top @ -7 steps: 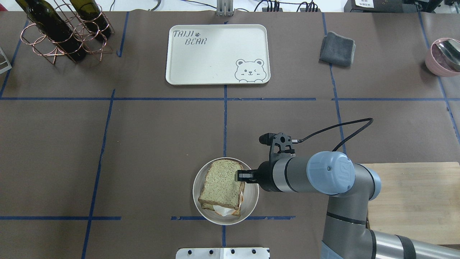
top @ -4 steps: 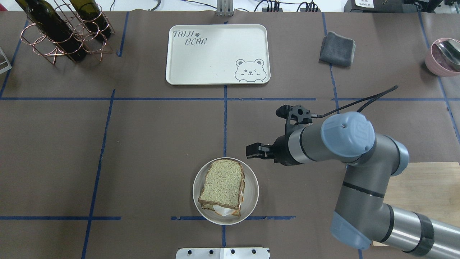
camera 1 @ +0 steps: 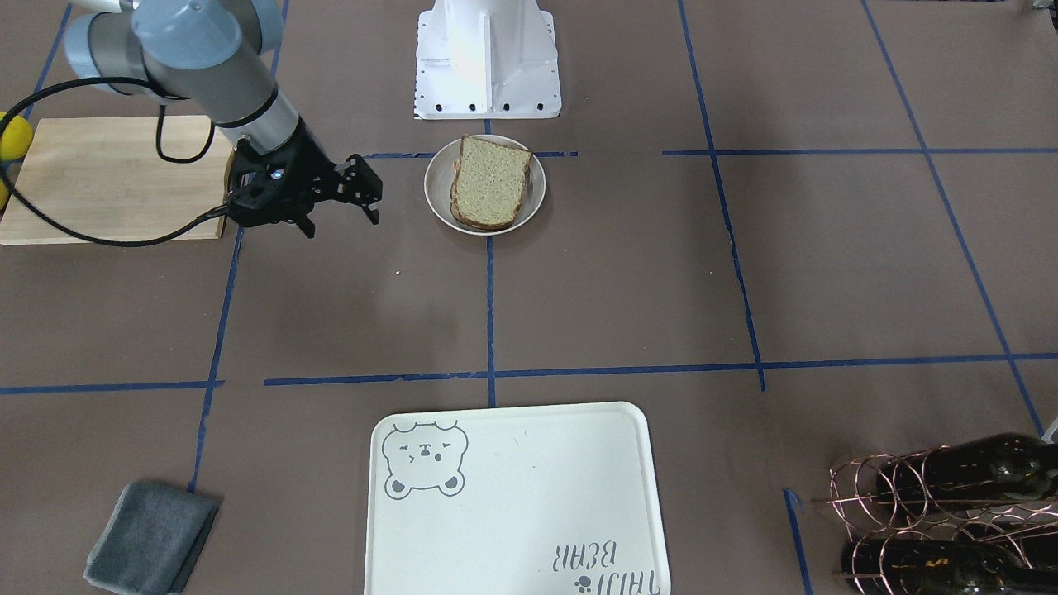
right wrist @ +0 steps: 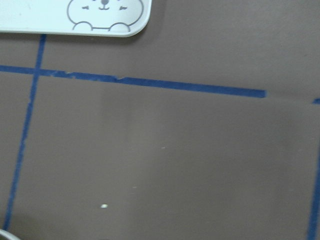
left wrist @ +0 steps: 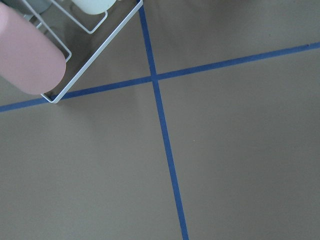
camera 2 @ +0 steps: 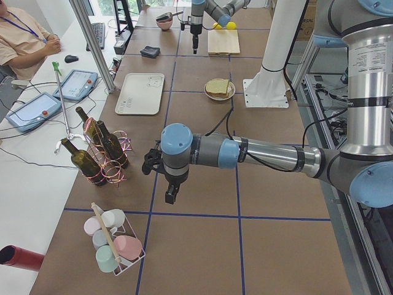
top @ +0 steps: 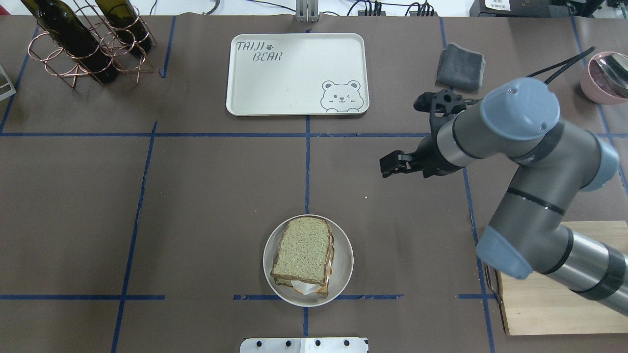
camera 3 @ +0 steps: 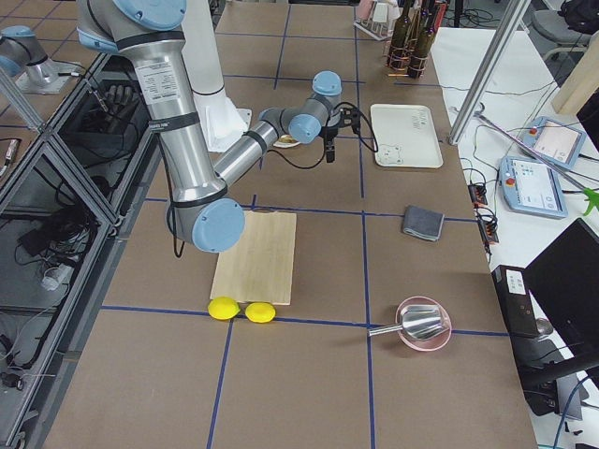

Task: Make sandwich and place on tray
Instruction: 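Open the right gripper and withdraw it away from the plate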

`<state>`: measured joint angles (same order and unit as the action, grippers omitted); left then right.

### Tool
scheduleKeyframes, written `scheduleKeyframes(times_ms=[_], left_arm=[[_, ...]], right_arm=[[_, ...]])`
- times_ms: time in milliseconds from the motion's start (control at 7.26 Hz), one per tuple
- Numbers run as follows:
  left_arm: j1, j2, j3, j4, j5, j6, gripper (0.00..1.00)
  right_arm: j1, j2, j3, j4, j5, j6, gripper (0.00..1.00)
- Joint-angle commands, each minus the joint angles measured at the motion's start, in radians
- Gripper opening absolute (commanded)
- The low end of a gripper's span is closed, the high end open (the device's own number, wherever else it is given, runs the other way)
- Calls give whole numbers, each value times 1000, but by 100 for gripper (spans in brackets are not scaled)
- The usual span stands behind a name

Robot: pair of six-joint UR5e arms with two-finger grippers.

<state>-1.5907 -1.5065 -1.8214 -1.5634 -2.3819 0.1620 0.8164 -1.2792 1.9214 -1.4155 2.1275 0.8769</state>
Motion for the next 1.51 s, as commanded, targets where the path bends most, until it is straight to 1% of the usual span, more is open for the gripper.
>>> scheduleKeyframes(times_ms=[0,138,275,413,551,826,964,1102,1240,1377], left_arm=[[0,-35,2,-120,-8,-2,100],[1,-38,19,-148,-90,1,100],[3,-34,10,-193,-158,-1,100],[47,-31,-18,-252,-161,-6,100],[98,-35,-38,-257,-164,-39,100],[290,-35,-177,-363,-152,-447,100],[378,-35,-235,-371,-143,-596,100],[471,-35,-304,-372,-67,-745,100],[577,-40,-347,-372,2,-876,100],[671,-91,-352,-388,76,-997,100]], right_arm=[[207,-142,-5,-36,107,-363,100],[299,-225,-5,-36,135,-526,100],[393,-289,-18,-37,161,-681,100],[486,-348,-45,-36,202,-820,100],[562,-397,-62,-39,219,-914,100],[660,-483,-78,-39,230,-973,100],[687,-508,-76,-39,230,-995,100],[707,-520,-75,-37,230,-1001,100],[713,-522,-76,-39,230,-1001,100],[713,-523,-78,-39,230,-1001,100]])
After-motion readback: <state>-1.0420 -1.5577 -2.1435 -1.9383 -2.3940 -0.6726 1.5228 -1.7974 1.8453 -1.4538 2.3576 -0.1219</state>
